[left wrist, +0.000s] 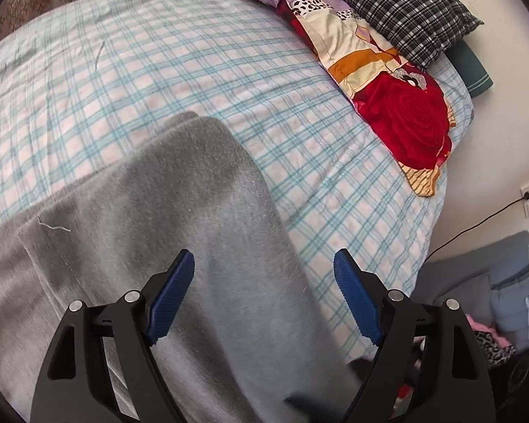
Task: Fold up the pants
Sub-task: 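Grasp the folded pants end with the left gripper while the right gripper grasps beside it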
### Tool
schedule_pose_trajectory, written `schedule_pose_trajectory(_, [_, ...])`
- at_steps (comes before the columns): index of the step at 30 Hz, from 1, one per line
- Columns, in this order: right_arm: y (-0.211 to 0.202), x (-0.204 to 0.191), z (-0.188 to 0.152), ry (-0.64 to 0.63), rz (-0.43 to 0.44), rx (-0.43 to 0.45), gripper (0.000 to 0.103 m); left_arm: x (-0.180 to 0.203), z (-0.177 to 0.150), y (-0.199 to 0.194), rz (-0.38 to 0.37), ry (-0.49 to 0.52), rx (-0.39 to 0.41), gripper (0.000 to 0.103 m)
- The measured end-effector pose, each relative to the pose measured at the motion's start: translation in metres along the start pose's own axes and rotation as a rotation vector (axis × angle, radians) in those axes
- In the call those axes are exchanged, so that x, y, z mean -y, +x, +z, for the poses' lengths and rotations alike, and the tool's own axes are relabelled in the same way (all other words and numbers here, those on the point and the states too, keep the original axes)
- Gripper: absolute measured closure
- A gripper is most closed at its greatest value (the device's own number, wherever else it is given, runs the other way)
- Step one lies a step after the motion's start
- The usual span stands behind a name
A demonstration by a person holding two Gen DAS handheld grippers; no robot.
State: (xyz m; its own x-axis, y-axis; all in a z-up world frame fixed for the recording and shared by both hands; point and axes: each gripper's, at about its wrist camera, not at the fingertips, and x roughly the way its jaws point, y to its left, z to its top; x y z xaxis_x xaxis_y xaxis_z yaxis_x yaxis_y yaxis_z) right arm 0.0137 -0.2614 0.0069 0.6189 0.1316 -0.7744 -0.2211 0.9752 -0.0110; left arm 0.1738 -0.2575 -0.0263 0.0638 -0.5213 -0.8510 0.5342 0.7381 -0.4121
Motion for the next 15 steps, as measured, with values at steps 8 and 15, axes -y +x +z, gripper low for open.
schedule_pose_trajectory(8, [0.001, -0.023, -0.002, -0.058, 0.000, 0.015, 0.076, -0.011, -0.002, 0.005, 0.058, -0.055, -0.075, 0.023])
schedule_pose_trajectory(15, [0.000, -0.024, 0.001, -0.042, 0.015, 0.016, 0.076, -0.019, -0.007, 0.010, 0.065, -0.076, -0.113, 0.035])
